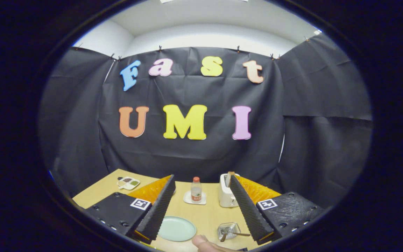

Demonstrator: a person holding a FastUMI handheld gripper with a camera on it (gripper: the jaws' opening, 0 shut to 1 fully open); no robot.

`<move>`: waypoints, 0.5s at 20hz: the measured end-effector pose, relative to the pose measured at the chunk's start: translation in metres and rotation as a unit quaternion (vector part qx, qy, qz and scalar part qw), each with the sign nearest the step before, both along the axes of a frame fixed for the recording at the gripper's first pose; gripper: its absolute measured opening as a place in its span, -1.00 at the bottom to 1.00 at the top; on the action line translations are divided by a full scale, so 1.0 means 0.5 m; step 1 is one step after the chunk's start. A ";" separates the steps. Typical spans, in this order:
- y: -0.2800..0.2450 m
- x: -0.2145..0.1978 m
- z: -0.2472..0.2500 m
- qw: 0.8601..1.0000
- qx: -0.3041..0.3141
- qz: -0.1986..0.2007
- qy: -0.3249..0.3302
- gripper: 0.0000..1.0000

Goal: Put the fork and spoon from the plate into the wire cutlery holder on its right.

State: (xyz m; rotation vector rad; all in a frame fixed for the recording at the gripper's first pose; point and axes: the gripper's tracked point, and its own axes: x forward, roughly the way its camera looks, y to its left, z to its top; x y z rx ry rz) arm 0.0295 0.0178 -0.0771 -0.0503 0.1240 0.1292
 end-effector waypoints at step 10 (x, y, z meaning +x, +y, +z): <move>-0.001 -0.048 -0.006 1.000 0.003 0.016 -0.017 0.93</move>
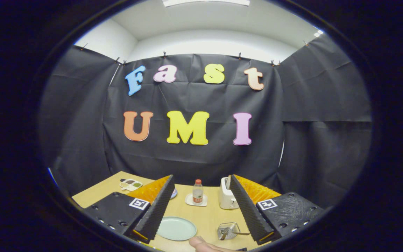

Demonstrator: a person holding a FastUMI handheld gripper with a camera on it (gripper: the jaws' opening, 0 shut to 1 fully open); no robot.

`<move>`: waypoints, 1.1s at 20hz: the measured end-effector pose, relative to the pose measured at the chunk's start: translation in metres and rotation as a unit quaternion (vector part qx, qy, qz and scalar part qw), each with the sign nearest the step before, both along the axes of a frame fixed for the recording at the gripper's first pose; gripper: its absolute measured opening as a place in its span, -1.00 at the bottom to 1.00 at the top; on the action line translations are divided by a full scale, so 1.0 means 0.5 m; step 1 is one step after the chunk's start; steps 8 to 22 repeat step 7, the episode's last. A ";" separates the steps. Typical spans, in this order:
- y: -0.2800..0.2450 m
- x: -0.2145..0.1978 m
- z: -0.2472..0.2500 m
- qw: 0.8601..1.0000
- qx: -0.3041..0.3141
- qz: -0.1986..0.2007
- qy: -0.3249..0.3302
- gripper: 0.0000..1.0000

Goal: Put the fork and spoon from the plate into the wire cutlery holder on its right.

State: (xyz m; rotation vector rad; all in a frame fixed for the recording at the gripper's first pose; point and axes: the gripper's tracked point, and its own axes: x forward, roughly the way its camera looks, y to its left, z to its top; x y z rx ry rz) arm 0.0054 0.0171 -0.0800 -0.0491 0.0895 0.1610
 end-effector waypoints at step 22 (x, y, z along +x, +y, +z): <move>-0.009 0.009 0.003 1.000 -0.010 0.006 0.000 0.92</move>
